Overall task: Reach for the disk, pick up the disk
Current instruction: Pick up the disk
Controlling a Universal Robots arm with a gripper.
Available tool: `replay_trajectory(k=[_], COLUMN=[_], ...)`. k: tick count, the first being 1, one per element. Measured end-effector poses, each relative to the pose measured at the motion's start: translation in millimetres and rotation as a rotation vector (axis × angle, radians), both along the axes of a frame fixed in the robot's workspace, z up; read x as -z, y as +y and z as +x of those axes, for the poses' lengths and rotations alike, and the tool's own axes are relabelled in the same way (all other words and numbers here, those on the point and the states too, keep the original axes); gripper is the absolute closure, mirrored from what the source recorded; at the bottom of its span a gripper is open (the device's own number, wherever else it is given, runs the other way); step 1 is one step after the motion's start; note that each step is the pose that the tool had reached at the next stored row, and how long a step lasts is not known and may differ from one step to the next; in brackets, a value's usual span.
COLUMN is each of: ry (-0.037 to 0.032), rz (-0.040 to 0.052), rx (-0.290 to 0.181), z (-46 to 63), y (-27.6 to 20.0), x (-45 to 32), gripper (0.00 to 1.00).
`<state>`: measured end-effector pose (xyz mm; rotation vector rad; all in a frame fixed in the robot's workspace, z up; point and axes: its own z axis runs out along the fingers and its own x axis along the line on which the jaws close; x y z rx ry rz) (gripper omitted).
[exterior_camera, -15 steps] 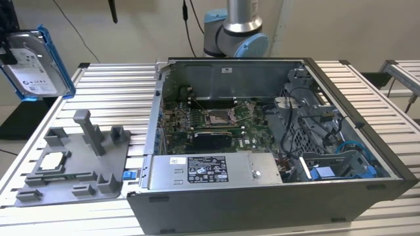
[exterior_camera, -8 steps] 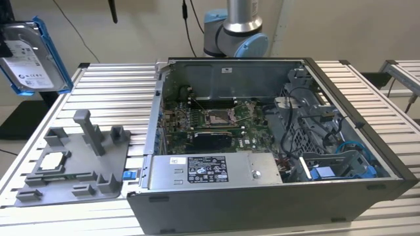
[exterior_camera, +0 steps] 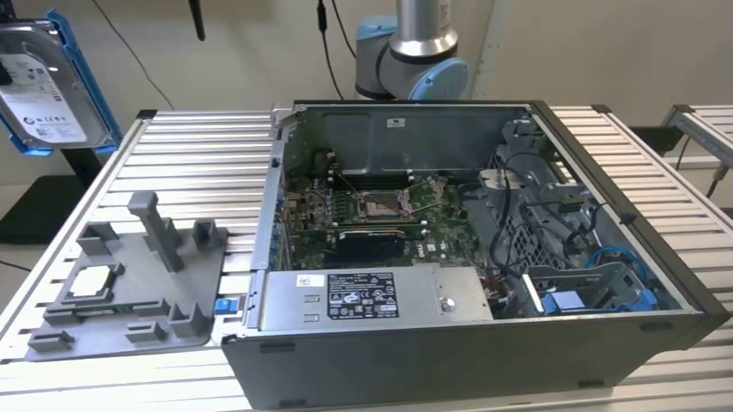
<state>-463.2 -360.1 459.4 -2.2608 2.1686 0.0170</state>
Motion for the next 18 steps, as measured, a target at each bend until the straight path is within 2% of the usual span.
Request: replay_trajectory(k=[5, 14, 18], ry=[-0.0001, 0.0, -0.0004], rz=[0.0001, 0.0001, 0.0], rx=[0.0, 0.0, 0.0], z=[0.0, 0.0, -0.2], y=[0.0, 0.0, 0.0], x=[-11.7, -27.0, -29.7], gripper=[1.0, 1.0, 1.0])
